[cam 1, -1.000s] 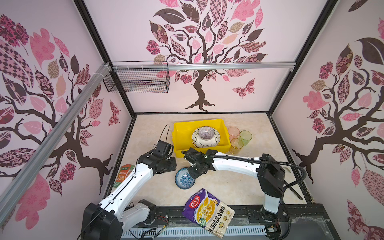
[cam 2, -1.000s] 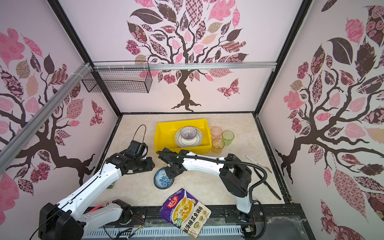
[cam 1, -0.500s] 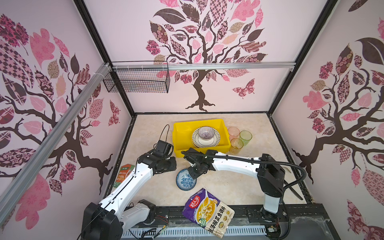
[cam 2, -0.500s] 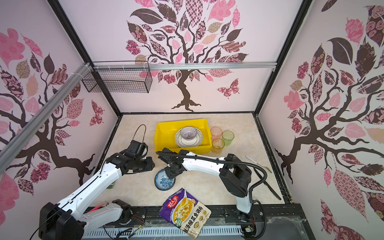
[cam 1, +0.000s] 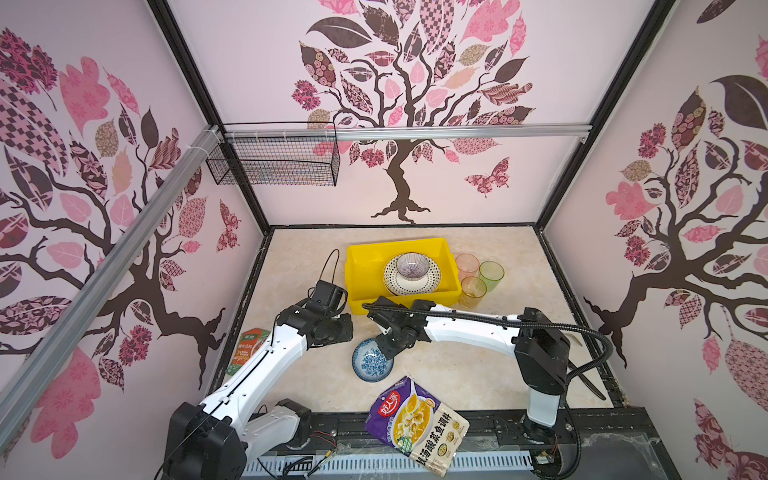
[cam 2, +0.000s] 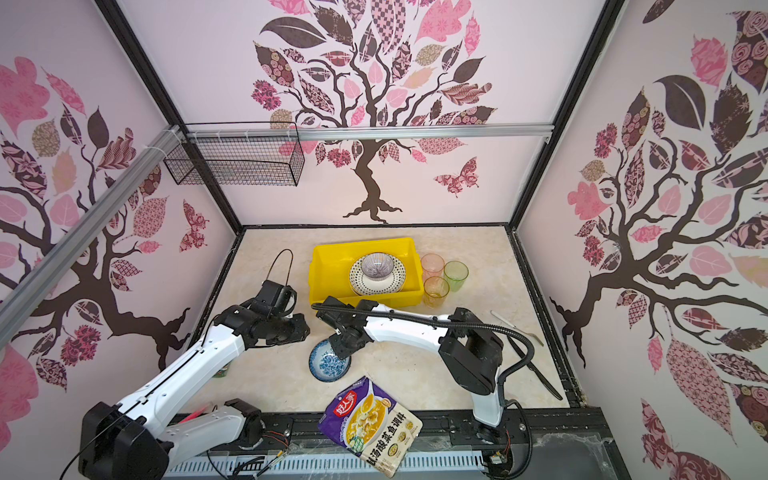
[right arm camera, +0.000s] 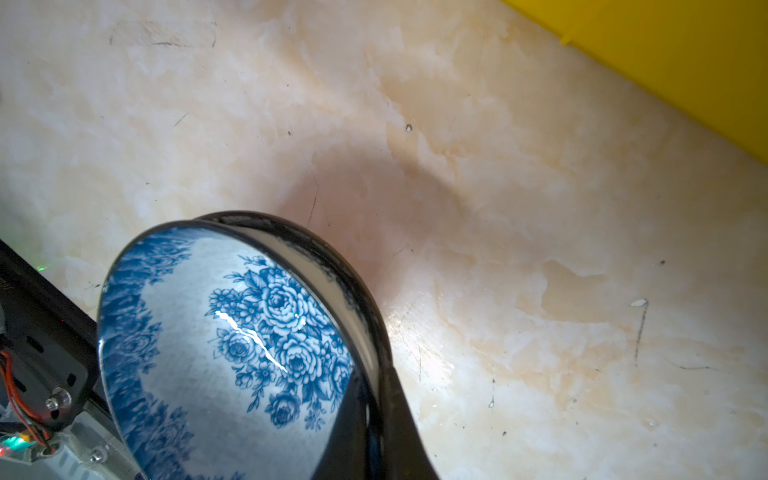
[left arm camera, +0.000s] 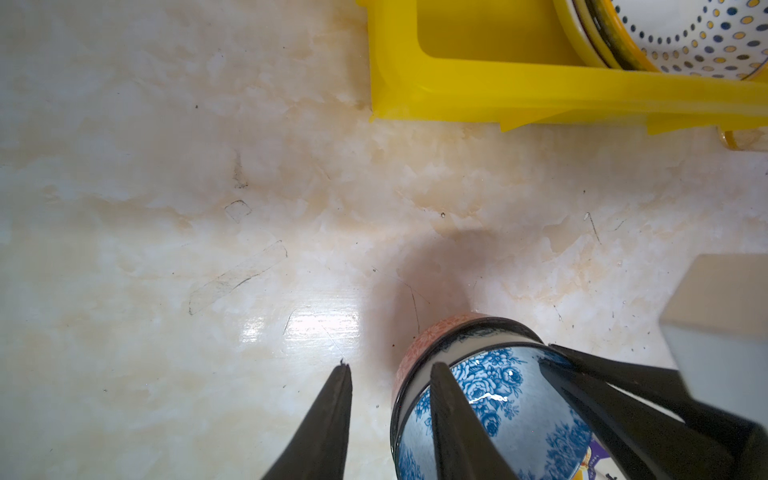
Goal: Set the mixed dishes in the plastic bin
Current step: 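Lift the blue floral bowl off the leaf-patterned bowl with the right gripper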
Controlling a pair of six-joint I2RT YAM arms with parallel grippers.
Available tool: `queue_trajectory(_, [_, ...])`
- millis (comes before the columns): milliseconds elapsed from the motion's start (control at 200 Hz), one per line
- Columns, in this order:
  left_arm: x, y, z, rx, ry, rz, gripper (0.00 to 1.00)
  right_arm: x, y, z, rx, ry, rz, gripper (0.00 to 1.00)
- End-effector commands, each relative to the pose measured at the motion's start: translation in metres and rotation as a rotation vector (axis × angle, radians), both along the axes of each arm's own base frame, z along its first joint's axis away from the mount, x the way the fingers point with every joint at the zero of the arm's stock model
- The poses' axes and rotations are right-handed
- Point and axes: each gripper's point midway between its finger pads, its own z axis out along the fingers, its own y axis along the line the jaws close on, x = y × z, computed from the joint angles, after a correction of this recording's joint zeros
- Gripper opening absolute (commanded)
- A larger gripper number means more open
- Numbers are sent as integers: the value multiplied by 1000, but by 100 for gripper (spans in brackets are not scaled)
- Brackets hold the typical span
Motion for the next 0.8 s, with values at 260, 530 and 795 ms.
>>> queue_trajectory(260, [4, 10, 10, 31, -40, 10, 36, 7, 19, 58, 156, -66, -16, 0])
queue_trajectory(530, [6, 20, 20, 33, -76, 44, 36, 13, 13, 73, 174, -97, -32, 0])
queue_trajectory(795, [11, 26, 31, 30, -102, 62, 36, 32, -4, 87, 217, -111, -92, 0])
